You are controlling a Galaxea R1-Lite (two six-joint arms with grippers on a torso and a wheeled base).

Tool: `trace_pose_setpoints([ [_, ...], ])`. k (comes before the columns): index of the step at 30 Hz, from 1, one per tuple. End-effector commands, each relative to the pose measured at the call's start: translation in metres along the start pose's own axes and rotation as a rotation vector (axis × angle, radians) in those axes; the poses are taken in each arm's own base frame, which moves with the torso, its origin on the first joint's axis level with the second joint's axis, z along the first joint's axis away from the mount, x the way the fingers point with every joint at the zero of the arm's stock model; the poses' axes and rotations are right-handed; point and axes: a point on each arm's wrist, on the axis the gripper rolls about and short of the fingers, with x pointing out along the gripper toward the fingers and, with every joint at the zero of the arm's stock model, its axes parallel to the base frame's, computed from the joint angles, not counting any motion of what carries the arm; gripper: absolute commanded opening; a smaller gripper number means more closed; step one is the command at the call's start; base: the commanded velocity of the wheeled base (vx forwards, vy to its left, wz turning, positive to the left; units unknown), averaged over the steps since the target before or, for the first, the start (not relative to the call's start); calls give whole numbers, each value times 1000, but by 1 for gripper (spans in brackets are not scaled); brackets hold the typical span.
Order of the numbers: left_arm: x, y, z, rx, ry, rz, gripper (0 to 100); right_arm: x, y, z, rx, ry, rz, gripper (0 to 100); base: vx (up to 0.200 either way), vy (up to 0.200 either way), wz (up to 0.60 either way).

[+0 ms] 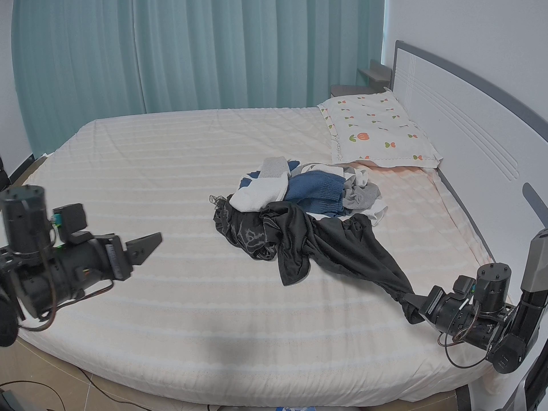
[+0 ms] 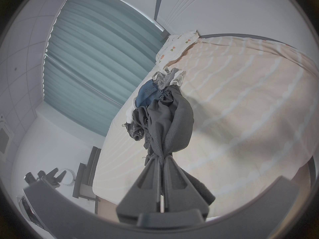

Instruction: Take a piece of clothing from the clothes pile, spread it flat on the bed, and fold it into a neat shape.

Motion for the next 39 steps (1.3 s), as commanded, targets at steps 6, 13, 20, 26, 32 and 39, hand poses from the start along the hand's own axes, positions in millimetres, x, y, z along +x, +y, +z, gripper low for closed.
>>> trace_pose_setpoints([
  [6,214,-91,-77,-137,248,-30,100,-12,3,-2,114,-28,-8,0,0,0,0],
  [13,258,-97,-88,-217,324,-85,100,-11,3,-3,114,-25,-10,0,0,0,0],
  [20,292,-98,-111,-258,338,-78,100,-11,5,-5,106,-39,-25,0,0,0,0],
  [26,311,-105,-125,-280,351,-77,100,-11,5,-9,102,-23,-44,0,0,0,0],
  [32,331,-114,-130,-296,367,-64,100,-11,5,-10,101,-26,-48,0,0,0,0],
  [39,348,-118,-131,-345,369,-54,100,-11,5,-10,99,-26,-49,0,0,0,0],
])
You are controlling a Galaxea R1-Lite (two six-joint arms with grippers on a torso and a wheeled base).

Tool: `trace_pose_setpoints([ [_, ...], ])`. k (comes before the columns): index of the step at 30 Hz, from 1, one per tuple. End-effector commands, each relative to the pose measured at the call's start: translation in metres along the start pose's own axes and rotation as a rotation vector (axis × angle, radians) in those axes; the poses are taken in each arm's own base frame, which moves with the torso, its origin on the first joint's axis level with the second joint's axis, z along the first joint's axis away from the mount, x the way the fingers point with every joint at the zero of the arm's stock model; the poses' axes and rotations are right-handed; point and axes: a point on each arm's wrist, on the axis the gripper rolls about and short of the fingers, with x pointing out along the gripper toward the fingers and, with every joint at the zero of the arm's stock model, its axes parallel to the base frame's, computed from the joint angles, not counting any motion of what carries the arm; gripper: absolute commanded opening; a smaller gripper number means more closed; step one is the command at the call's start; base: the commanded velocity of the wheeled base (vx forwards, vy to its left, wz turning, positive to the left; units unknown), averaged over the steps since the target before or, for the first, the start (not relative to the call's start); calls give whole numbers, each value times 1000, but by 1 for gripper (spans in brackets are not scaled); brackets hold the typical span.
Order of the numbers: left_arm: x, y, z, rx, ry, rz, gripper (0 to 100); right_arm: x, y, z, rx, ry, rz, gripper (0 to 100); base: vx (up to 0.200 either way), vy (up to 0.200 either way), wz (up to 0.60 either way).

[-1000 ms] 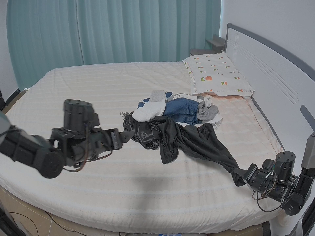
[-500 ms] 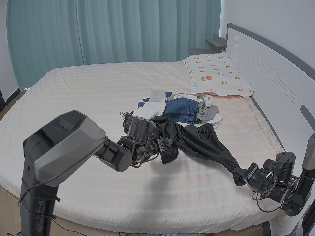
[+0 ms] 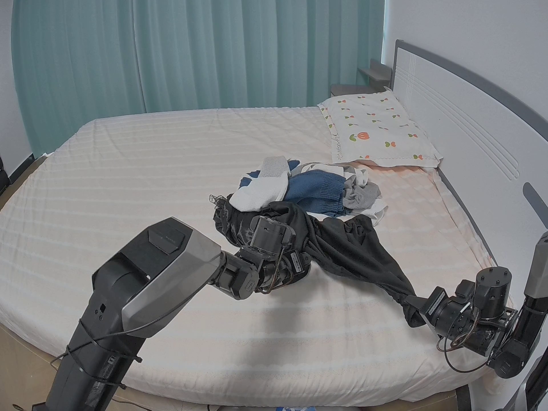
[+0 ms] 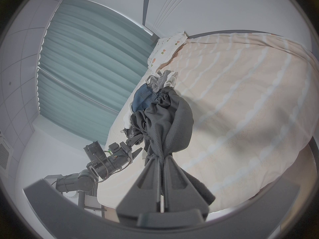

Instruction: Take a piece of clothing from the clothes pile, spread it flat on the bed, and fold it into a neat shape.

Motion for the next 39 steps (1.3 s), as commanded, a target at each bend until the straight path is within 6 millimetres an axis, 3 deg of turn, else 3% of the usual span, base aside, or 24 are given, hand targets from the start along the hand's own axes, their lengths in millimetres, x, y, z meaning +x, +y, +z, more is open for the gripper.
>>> trace_pose_setpoints([
  [1,18,1,1,-39,-5,0,100,-3,-2,-2,-2,9,-14,0,0,0,0],
  [11,28,3,2,-159,1,-2,100,-1,-4,-3,0,15,-23,0,0,0,0],
  [16,35,-6,12,-235,-28,-31,100,0,-6,-4,-1,21,-35,0,0,0,0],
  [17,34,-6,12,-238,-25,-28,0,0,-6,-4,-1,20,-36,0,0,0,0],
  [27,29,0,8,-247,56,67,0,1,-6,-2,6,11,-31,0,0,0,0],
  [34,-24,3,47,-344,41,110,0,-1,-3,-1,7,14,-4,0,0,0,0],
  [39,-108,-3,56,-336,13,-59,0,0,7,-5,-36,30,72,0,0,0,0],
])
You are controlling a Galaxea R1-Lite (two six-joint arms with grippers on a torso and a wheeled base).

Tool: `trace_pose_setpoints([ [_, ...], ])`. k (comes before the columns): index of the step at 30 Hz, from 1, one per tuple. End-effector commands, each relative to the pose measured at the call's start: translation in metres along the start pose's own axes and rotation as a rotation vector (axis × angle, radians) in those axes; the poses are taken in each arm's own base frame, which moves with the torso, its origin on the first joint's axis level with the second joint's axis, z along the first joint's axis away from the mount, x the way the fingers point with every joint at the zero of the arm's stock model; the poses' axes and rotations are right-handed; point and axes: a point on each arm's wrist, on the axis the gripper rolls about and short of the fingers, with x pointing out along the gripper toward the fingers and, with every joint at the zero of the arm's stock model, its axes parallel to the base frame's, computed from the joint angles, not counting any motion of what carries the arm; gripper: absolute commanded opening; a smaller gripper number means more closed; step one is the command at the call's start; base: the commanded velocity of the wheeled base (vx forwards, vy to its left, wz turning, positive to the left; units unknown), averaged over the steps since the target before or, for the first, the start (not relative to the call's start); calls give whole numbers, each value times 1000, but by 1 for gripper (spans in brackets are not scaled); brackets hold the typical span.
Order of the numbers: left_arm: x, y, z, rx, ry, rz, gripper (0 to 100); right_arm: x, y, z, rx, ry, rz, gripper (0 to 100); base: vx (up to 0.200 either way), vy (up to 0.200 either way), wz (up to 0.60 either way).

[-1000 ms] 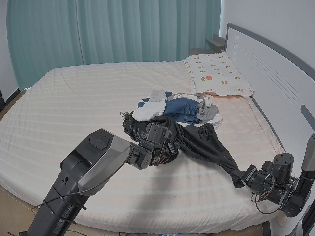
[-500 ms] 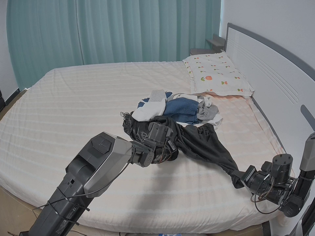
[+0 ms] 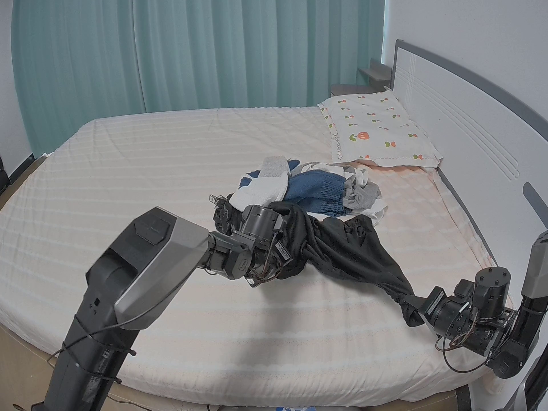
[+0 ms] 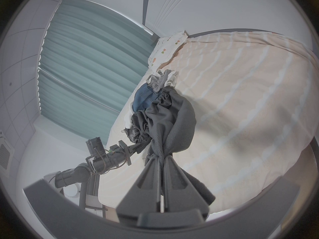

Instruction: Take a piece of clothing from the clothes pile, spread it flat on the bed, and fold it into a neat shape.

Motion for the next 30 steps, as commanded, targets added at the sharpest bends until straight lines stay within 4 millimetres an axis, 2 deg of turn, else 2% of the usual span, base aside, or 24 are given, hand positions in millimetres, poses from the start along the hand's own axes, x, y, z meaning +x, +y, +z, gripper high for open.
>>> trace_pose_setpoints([
  [1,-127,-7,21,-12,-56,-232,0,-1,11,-6,-61,36,78,0,0,0,0],
  [4,-166,3,15,27,-87,-287,0,1,18,-3,-117,21,123,0,0,0,0],
  [6,-177,8,12,50,-93,-285,0,2,22,0,-127,8,146,0,0,0,0],
  [9,-218,23,3,87,-110,-286,0,13,39,11,-149,-38,237,0,0,0,0],
  [11,-231,28,2,83,-122,-289,0,17,46,12,-180,-50,267,0,0,0,0],
  [14,-243,41,5,62,-160,-258,0,26,58,18,-250,-82,324,0,0,0,0],
  [17,-245,56,2,44,-200,-185,0,37,76,29,-282,-148,393,0,0,0,0],
  [20,-248,71,-5,35,-231,-184,0,45,89,35,-293,-177,434,0,0,0,0],
  [25,-257,87,-17,34,-274,-239,0,54,86,39,-344,-116,333,0,0,0,0],
  [27,-257,88,-18,35,-273,-237,0,55,86,38,-344,-112,331,0,0,0,0],
  [30,-269,94,-16,16,-298,-246,0,60,81,32,-345,-53,319,0,0,0,0],
])
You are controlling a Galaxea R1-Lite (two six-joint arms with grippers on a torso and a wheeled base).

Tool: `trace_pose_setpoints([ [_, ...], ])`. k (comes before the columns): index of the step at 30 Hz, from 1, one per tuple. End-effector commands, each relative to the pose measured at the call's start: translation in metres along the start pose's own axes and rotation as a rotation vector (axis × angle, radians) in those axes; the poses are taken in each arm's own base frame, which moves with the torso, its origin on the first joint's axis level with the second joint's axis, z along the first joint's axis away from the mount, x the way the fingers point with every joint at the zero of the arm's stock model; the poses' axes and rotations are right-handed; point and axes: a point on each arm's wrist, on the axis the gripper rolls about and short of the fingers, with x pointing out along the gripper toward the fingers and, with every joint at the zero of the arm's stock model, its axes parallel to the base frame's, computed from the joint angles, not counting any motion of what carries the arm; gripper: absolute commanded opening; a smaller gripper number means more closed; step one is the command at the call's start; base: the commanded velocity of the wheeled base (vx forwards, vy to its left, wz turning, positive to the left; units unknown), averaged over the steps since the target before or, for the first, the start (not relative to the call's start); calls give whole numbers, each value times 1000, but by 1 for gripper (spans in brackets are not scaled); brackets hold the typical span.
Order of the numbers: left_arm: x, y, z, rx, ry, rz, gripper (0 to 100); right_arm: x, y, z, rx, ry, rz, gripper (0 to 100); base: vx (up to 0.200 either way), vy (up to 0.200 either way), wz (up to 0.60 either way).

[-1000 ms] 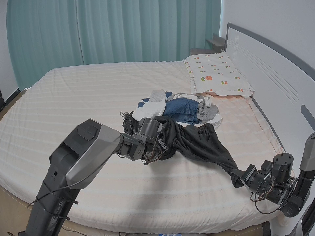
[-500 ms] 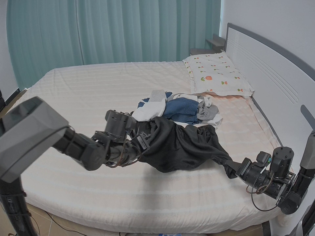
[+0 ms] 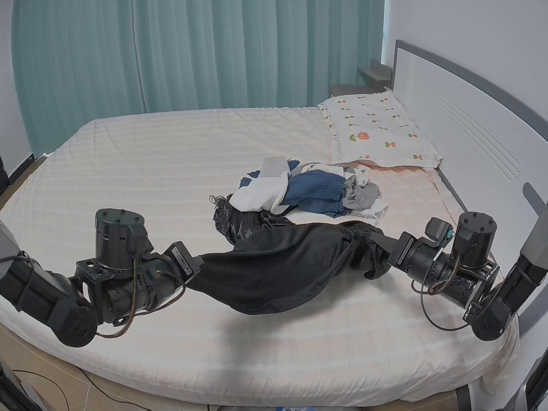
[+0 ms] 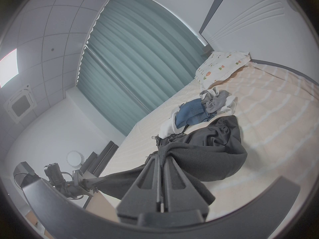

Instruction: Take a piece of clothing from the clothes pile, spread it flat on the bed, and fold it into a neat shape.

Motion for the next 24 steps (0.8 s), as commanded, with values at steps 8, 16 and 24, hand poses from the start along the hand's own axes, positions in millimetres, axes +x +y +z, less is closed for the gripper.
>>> trace_pose_setpoints([
  [8,-37,13,1,-20,-59,5,0,0,-3,-9,-10,62,-13,0,0,0,0],
  [16,-28,21,-9,-11,-4,63,0,4,-7,-17,-8,96,-29,0,0,0,0],
  [24,-30,23,-15,-1,21,74,0,3,-7,-19,-8,102,-32,0,0,0,0],
])
